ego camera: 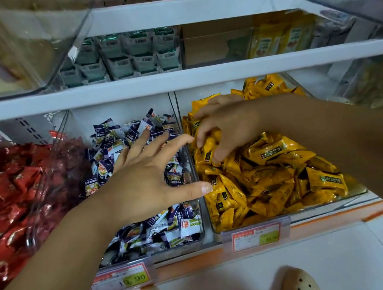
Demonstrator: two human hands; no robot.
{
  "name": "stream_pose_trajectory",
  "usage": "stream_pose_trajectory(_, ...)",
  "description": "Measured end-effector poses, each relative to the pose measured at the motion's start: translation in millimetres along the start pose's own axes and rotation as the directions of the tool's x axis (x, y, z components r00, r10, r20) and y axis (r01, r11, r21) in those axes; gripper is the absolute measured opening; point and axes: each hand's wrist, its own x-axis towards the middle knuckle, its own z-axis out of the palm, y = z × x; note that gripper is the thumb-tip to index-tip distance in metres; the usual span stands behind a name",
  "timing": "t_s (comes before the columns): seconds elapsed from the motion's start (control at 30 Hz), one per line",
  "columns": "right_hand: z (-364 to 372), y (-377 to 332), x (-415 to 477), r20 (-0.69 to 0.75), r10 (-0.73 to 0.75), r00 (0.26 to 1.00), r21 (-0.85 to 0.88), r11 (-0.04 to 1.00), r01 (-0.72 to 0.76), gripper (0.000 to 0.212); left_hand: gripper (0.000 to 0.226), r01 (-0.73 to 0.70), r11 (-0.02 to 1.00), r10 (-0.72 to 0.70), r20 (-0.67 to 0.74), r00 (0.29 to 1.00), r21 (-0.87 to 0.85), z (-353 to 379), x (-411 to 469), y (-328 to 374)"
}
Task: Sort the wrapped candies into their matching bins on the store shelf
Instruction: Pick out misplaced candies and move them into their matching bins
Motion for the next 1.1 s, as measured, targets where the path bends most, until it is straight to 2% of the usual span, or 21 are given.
stream_pose_trajectory(0.07,3,-17,-8,0.193,-0.003,0.981,-0.103,0.994,0.023,0.069,0.091,0.002,1.000,-0.002,-0.003,1.000,0.008,0,0,0)
stream_pose_trajectory(0.13,23,-37,-10,0.285,-0.007,0.958,-0.295,0.951,0.095,0.091,0.091,0.001,1.000,-0.001,-0.007,1.000,0.005,0,0,0)
stream_pose_trajectory(0.17,34,-43,-8,0.263,-0.011,0.965,-0.377,0.919,0.113,0.095,0.091,0.000,1.000,0.000,-0.007,1.000,0.003,0,0,0)
stream_pose_trajectory(0.23,44,-44,0,0.133,-0.037,0.990,-0.450,0.888,0.094,0.086,0.090,0.001,1.000,-0.001,-0.009,1.000,-0.004,0,-1,0)
stream_pose_trajectory(0.37,35,-24,9,-0.100,-0.105,0.989,-0.398,0.916,0.057,0.055,0.086,-0.004,1.000,0.004,-0.006,1.000,-0.022,1,-1,-2)
stream_pose_trajectory(0.47,32,-6,13,-0.246,-0.130,0.960,-0.326,0.944,0.044,0.049,0.086,-0.008,0.999,0.007,-0.008,1.000,-0.049,1,-1,-3)
stream_pose_trajectory(0.73,25,6,22,-0.352,-0.100,0.931,-0.219,0.976,0.022,0.047,0.088,-0.001,0.999,0.001,-0.001,1.000,-0.042,1,0,-2)
stream_pose_trajectory(0.8,21,3,18,-0.311,-0.090,0.946,-0.202,0.979,0.026,0.052,0.088,-0.002,0.999,0.002,-0.002,1.000,-0.035,1,0,-3)
stream_pose_trajectory(0.87,13,3,1,-0.172,-0.056,0.984,-0.086,0.995,0.042,0.065,0.089,-0.003,1.000,0.003,-0.002,1.000,-0.022,1,1,-3)
stream_pose_trajectory(0.9,8,5,-14,-0.108,-0.024,0.994,0.038,0.999,0.029,0.071,0.090,-0.003,1.000,0.003,-0.002,1.000,-0.017,1,1,-4)
stream_pose_trajectory(0.93,4,10,-32,-0.105,0.009,0.994,0.174,0.985,0.010,0.072,0.090,-0.006,1.000,0.006,-0.003,1.000,-0.013,1,2,-4)
stream_pose_trajectory(0.97,2,18,-51,-0.172,0.052,0.984,0.290,0.957,0.000,0.067,0.090,-0.009,1.000,0.009,-0.005,1.000,-0.011,1,2,-4)
stream_pose_trajectory(1.03,9,40,-87,-0.368,0.220,0.903,0.446,0.895,-0.036,0.054,0.089,-0.012,1.000,0.011,-0.009,1.000,-0.006,1,3,-5)
stream_pose_trajectory(1.07,16,49,-102,-0.401,0.325,0.856,0.494,0.864,-0.096,0.054,0.088,-0.013,1.000,0.013,-0.009,1.000,-0.003,1,3,-4)
stream_pose_trajectory(1.1,26,53,-112,-0.370,0.417,0.830,0.528,0.829,-0.181,0.063,0.088,-0.012,1.000,0.012,-0.006,1.000,-0.001,0,3,-4)
